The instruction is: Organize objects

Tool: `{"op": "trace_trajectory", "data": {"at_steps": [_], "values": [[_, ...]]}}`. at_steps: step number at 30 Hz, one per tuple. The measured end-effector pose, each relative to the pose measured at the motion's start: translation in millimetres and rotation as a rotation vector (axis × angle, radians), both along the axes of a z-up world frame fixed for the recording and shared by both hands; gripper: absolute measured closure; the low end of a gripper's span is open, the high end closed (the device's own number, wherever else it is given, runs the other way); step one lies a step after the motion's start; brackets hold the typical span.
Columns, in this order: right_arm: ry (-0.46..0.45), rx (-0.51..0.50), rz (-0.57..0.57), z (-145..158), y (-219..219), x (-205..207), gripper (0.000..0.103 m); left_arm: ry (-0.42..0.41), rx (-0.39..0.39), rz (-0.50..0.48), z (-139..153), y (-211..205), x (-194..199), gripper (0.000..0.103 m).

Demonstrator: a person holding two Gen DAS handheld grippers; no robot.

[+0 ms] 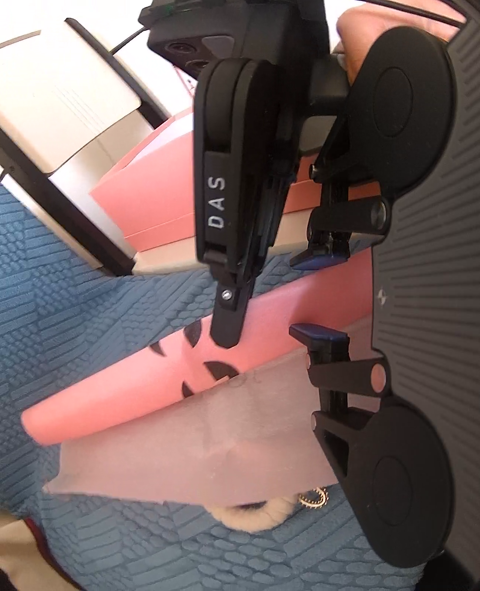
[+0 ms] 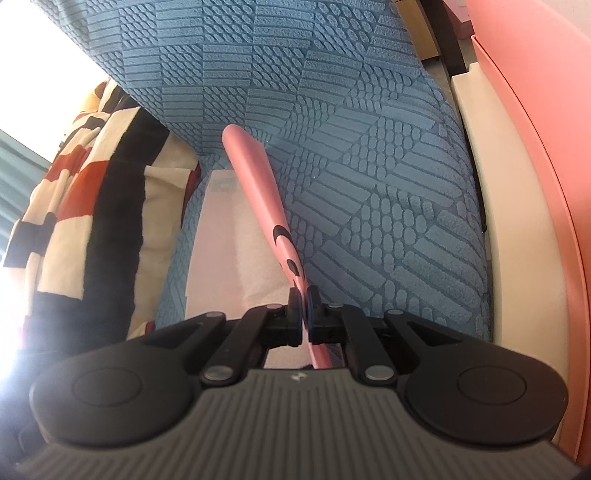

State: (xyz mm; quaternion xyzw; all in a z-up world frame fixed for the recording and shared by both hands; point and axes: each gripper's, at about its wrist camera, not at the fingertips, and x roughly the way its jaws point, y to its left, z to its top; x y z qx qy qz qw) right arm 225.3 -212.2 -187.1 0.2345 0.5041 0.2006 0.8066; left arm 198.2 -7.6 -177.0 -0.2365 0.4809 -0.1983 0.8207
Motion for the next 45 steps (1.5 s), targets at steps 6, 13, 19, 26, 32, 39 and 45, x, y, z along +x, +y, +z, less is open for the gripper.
{"op": "trace_trajectory", "data": {"at_steps": [6,13,19,26,32,39,45], "values": [[0.002,0.001,-0.004,-1.1,0.0,-0.2,0.094,-0.002,-0.016,0.057,3.6,12.8,-2.0,0.088],[-0.031,0.034,0.000,3.6,3.5,0.1,0.088,0.030,-0.058,0.094,3.8,21.7,-4.4,0.093],[-0.076,0.088,0.034,9.8,10.6,0.6,0.088,0.084,-0.084,0.144,3.9,39.6,-10.2,0.094],[-0.085,0.042,0.101,4.4,31.0,0.6,0.089,0.119,-0.070,0.185,0.8,47.9,-11.4,0.094],[-0.088,0.013,0.134,0.5,42.8,0.7,0.090,0.138,-0.046,0.212,-1.4,54.2,-9.5,0.094],[-0.057,-0.016,0.146,-11.0,49.5,3.1,0.090,0.158,-0.003,0.222,-5.5,55.2,-3.9,0.093],[-0.038,-0.026,0.147,-15.4,50.4,5.5,0.093,0.141,0.026,0.236,0.0,57.3,0.2,0.093]]}}
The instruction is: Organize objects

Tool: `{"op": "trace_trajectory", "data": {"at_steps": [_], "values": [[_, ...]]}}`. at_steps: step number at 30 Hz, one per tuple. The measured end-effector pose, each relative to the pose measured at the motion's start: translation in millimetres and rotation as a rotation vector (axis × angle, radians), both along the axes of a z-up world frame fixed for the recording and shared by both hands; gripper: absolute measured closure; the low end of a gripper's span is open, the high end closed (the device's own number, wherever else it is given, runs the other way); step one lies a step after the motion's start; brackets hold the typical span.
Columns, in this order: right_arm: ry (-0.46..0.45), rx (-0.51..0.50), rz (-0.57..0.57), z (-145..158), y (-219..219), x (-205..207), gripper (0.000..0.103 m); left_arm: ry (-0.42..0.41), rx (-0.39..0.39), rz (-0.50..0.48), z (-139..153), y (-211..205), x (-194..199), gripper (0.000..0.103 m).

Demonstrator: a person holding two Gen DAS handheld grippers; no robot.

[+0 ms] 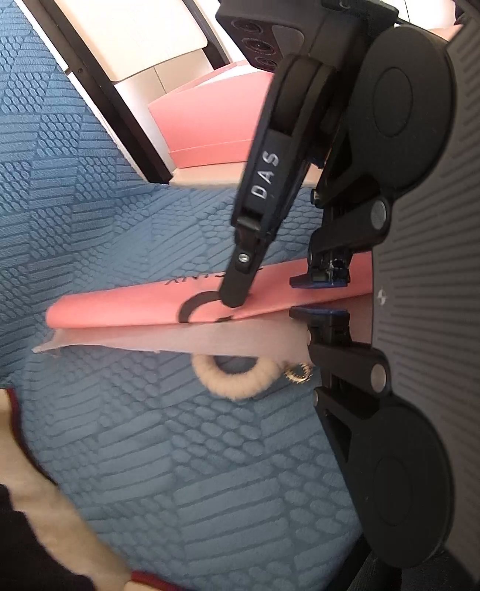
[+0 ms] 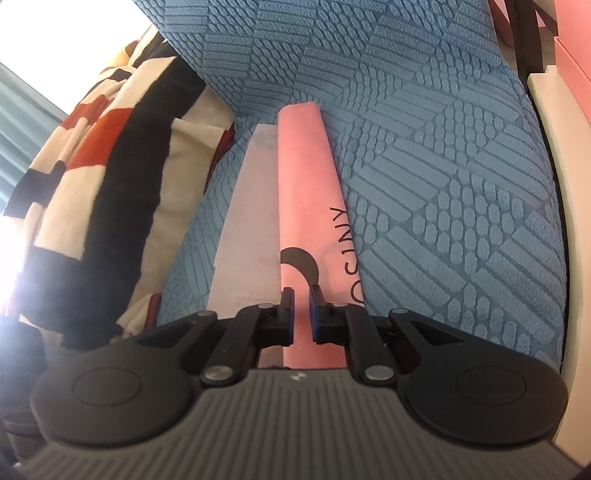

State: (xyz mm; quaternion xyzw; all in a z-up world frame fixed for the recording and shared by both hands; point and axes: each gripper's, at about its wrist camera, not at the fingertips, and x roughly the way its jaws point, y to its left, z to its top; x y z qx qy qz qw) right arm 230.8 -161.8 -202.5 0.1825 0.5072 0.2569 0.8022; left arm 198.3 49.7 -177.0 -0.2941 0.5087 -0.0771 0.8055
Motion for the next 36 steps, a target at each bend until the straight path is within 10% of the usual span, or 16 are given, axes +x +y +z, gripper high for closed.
{"op": "trace_trajectory", "data": {"at_steps": [20,36], "values": [[0.044,0.036,-0.046,-5.7,-9.7,3.7,0.094,-0.022,0.112,-0.086,-1.3,-19.8,13.9,0.093],[0.023,0.000,-0.113,3.6,-32.6,1.5,0.071,-0.044,0.154,-0.100,-4.0,-22.2,11.1,0.093]]}}
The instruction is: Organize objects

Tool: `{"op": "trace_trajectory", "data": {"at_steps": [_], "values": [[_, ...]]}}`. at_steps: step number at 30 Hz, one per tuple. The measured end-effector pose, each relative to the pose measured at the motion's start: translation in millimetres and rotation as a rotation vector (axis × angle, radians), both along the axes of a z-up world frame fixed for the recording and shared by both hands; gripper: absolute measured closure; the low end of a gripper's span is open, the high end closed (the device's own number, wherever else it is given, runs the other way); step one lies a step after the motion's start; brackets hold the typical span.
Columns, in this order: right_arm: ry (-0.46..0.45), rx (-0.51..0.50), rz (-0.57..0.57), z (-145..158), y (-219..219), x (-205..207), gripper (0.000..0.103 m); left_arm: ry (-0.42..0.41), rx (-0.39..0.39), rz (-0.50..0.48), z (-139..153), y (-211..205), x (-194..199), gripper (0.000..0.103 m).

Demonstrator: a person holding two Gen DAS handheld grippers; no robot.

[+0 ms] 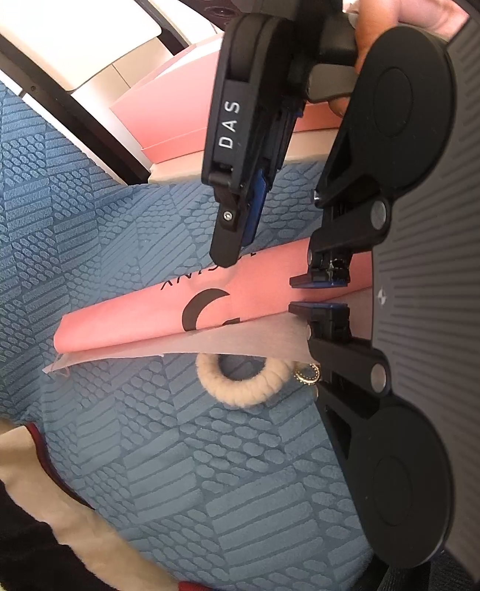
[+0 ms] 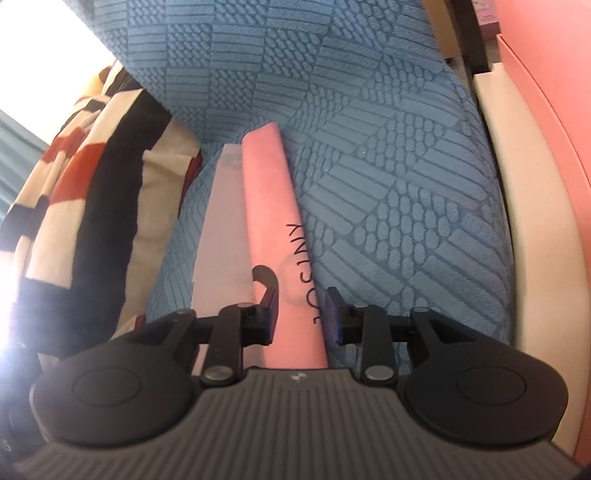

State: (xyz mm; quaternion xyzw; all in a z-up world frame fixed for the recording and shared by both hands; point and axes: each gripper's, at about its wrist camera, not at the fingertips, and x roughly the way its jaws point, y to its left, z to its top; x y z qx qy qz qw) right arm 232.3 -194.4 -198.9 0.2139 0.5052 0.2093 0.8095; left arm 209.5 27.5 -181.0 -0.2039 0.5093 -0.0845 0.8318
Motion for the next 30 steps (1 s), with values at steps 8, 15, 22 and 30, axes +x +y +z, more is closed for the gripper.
{"op": "trace_trajectory", "data": {"at_steps": [8,15,22,30], "values": [[0.060,0.073,-0.024,-10.5,-1.7,2.4,0.071,-0.001,-0.005,0.006,0.0,2.3,-0.3,0.093],[0.104,0.134,-0.040,-14.7,-8.5,4.8,0.071,0.002,-0.020,0.021,-0.3,5.1,0.8,0.093],[0.129,0.221,-0.012,-13.8,-8.9,2.1,0.071,0.023,-0.088,0.068,-5.5,15.7,5.1,0.093],[0.090,0.173,0.005,-11.4,-2.0,0.9,0.092,0.024,-0.093,0.078,-5.1,17.2,7.4,0.093]]}}
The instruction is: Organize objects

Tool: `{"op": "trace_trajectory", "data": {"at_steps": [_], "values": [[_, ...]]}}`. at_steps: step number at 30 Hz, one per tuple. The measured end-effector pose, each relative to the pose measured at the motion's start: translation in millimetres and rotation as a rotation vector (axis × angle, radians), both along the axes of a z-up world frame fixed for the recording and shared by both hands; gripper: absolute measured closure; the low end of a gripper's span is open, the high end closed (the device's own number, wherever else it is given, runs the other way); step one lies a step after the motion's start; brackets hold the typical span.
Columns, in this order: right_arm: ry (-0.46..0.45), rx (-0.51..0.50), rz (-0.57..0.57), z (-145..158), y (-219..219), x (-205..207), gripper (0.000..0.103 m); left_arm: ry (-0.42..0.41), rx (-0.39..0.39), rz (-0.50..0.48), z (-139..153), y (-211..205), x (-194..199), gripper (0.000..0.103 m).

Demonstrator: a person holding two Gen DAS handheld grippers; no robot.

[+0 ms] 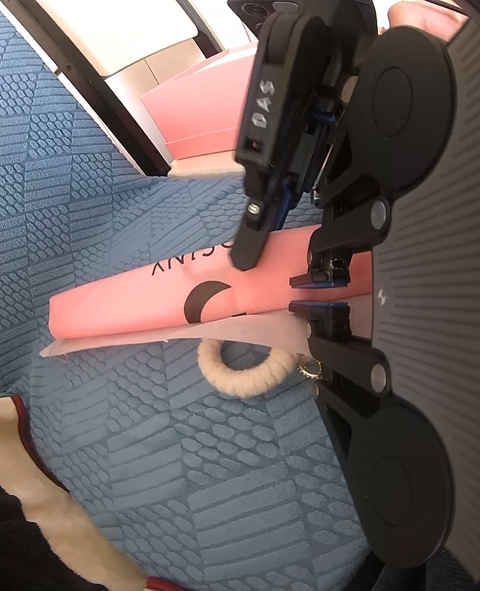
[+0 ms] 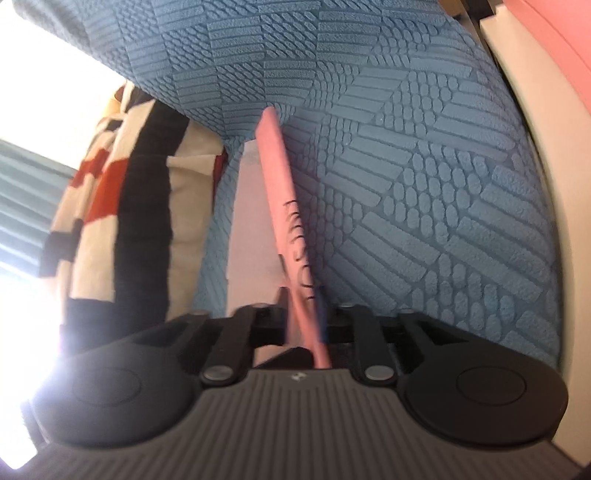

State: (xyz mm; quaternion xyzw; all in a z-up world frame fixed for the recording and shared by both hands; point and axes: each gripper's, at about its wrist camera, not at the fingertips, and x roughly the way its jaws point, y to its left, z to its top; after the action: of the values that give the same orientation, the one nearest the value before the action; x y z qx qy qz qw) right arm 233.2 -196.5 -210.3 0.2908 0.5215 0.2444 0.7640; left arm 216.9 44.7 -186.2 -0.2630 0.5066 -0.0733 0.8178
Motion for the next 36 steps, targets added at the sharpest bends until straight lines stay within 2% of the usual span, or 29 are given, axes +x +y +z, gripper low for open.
{"op": "trace_trajectory", "data": {"at_steps": [8,19,22,29,36], "values": [[-0.046,-0.053,0.021,10.0,2.0,-3.5,0.097,-0.019,0.012,-0.018,-0.6,-4.4,3.1,0.093],[-0.136,-0.163,-0.020,31.2,-17.0,-16.1,0.097,-0.045,-0.054,-0.083,-8.4,-31.3,13.5,0.093],[-0.150,-0.183,-0.045,34.7,-22.0,-18.3,0.097,-0.042,-0.098,-0.077,-13.2,-31.5,16.6,0.093],[-0.191,-0.183,-0.049,40.9,-17.4,-22.5,0.096,-0.012,-0.164,-0.042,-19.9,-24.7,18.8,0.094],[-0.208,-0.175,-0.041,40.7,-7.2,-20.9,0.095,0.001,-0.182,-0.023,-22.1,-21.9,21.2,0.094]]}}
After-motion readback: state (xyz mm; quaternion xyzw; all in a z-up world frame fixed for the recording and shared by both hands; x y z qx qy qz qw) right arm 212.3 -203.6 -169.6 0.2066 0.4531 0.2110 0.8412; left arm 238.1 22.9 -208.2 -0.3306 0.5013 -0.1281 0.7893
